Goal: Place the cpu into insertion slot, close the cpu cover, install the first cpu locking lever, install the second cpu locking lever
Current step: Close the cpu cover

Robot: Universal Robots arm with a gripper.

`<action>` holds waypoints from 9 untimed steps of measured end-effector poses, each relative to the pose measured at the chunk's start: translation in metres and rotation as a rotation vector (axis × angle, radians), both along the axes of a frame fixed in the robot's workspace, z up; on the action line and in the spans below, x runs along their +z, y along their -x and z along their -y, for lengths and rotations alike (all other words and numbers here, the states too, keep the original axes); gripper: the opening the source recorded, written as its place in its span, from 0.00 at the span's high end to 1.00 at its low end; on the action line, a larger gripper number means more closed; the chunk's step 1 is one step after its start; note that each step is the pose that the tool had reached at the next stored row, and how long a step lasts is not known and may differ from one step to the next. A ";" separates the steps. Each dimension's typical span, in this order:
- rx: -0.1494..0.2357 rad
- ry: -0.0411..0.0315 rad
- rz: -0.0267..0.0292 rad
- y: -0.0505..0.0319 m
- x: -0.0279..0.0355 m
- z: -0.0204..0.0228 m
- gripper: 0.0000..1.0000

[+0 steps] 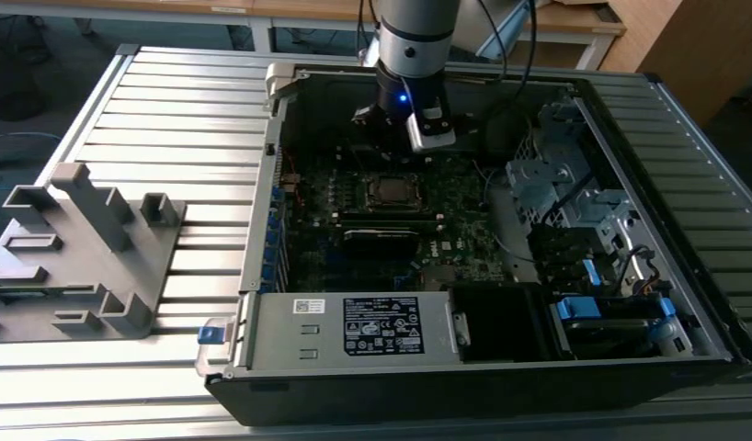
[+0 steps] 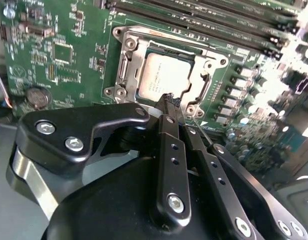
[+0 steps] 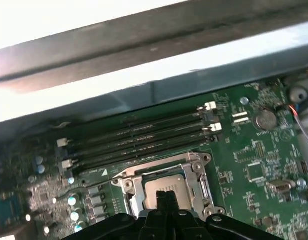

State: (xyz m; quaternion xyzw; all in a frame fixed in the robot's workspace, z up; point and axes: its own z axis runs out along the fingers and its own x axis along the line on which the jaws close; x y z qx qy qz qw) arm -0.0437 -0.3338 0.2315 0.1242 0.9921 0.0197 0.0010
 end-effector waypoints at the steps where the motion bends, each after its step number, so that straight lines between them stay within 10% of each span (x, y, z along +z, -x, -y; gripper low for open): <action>1: 0.018 0.0000 0.0000 0.0000 -0.0002 0.0000 0.89; 9: 0.163 -0.0001 0.0000 0.0000 -0.0014 0.0000 0.89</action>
